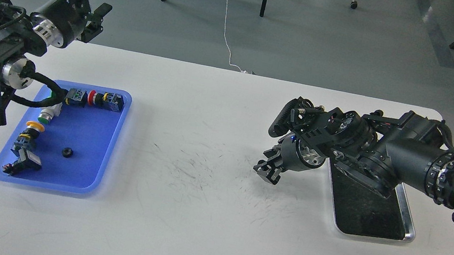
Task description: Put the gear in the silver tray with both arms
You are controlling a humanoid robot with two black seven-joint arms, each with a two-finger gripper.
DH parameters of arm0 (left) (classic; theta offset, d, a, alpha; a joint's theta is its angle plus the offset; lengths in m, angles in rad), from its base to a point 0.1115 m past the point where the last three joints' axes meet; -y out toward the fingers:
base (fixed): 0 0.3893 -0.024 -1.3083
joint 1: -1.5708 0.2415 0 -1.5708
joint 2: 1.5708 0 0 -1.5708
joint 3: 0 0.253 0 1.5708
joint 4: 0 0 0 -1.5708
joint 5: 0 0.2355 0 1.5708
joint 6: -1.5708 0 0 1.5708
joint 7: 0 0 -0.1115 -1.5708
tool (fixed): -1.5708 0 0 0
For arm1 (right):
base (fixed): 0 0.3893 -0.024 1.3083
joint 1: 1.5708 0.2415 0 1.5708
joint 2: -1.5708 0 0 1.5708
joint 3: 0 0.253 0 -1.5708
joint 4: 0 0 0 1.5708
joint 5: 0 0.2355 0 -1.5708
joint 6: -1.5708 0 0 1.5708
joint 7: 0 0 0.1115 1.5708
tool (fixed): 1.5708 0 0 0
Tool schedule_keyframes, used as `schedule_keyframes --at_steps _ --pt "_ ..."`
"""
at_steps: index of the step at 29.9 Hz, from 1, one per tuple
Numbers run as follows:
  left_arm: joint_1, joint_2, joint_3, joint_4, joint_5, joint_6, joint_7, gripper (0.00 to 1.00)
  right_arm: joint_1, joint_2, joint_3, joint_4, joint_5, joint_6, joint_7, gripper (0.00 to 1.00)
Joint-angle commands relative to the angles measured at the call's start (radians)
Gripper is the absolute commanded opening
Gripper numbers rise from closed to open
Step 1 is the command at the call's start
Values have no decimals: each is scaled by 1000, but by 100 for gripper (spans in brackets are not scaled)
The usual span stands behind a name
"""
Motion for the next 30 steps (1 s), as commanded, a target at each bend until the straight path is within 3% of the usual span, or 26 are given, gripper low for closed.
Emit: schedule_keyframes --at_steps 1,9,15,17,21,30 --pt "0 3 0 0 1 0 0 98 -4 0 0 -1 0 -1 0 33" --pt "-2 4 1 0 1 0 0 98 -11 -3 0 -2 0 -1 0 23" --pt "-2 4 1 0 0 0 0 98 -8 -4 -2 2 0 -1 0 10" --pt "-2 12 1 0 1 0 0 98 0 -7 -2 7 0 0 0 1" --pt "-2 18 1 0 1 0 0 98 25 -29 -3 5 2 2 0 1" --pt "4 15 0 0 1 0 0 98 100 -194 -5 19 2 7 0 1"
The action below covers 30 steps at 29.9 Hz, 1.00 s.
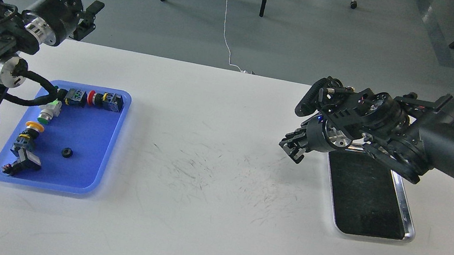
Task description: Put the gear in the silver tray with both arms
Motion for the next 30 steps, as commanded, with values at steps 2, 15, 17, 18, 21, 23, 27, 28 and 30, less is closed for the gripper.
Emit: schedule_keyframes --at_steps 2,15,17,18,21,23,27,28,30 --pt "2 -7 -2 0 0 0 0 98 24 -104 -2 20 -5 2 0 1" --pt "4 -25 -3 0 0 0 0 98 1 -284 -120 77 -8 -21 0 1" --pt "4 -25 -3 0 0 0 0 98 -8 -284 -123 77 -9 -30 0 1" --pt "4 -27 -3 0 0 0 0 98 -17 -284 -123 75 -9 -31 0 1" --pt "4 -25 -2 0 0 0 0 98 -39 -284 -123 63 -11 -35 0 1" --pt "4 -25 -2 0 0 0 0 98 -39 -284 -123 61 -11 -35 0 1" --pt "4 -24 0 0 0 0 0 98 -43 -281 -123 61 -11 -35 0 1" --pt "4 -24 0 0 0 0 0 98 -45 -281 -123 61 -11 -35 0 2" --pt "4 -24 0 0 0 0 0 98 -45 -281 -123 61 -11 -35 0 5"
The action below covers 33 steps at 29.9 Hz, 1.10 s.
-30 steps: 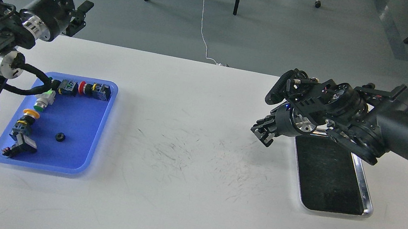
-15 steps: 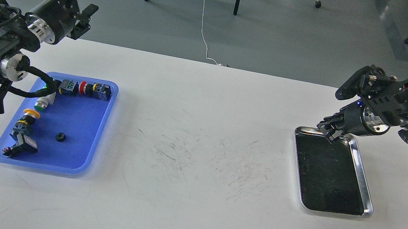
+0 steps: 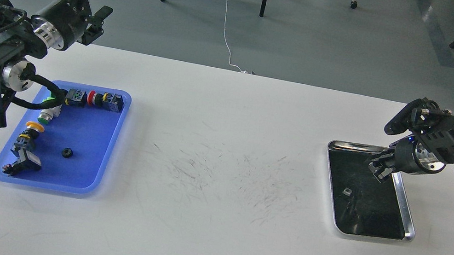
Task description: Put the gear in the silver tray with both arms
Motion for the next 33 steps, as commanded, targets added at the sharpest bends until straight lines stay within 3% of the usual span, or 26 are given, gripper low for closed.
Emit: schedule_keyframes --at_steps 1,3,5,12,26,33 --pt "0 0 0 0 0 0 0 98 -3 1 2 1 0 0 0 7" --pt "0 0 0 0 0 0 0 98 -3 1 2 1 1 0 0 18" --pt "0 0 0 0 0 0 0 98 -1 1 2 1 1 -1 0 38" --pt "0 3 2 0 0 0 0 98 3 2 9 5 6 -1 0 56" --pt "3 14 2 0 1 0 0 98 23 10 264 -87 260 12 0 78" --pt "2 20 0 0 -2 0 0 98 3 7 431 -192 507 5 0 81"
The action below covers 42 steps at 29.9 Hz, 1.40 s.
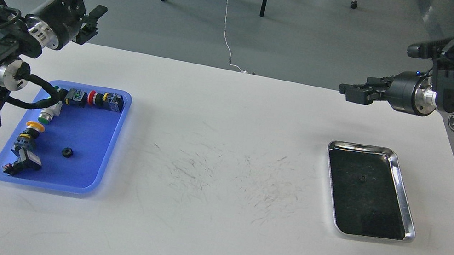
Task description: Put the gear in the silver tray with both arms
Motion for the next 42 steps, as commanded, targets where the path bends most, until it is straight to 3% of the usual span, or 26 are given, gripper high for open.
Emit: schedule_keyframes --at_steps 1,8,11,24,34,42 --pt "-1 4 -2 0 -3 0 0 98 -21 0 61 -54 145 -7 0 81" --pt "-1 27 -4 0 -27 0 0 98 -93 0 134 -153 499 -33 0 82" --pt "0 35 -10 -2 -50 0 0 98 -139 -6 171 -154 651 -32 0 87" --pt "14 27 -25 -14 -49 0 0 98 -220 -6 322 -159 1220 -76 0 89" --pt "45 41 105 -14 -40 0 0 98 -291 3 573 -162 1273 -90 0 90" --pt "42 92 219 -9 93 0 0 98 -325 29 604 -148 1276 -133 0 92"
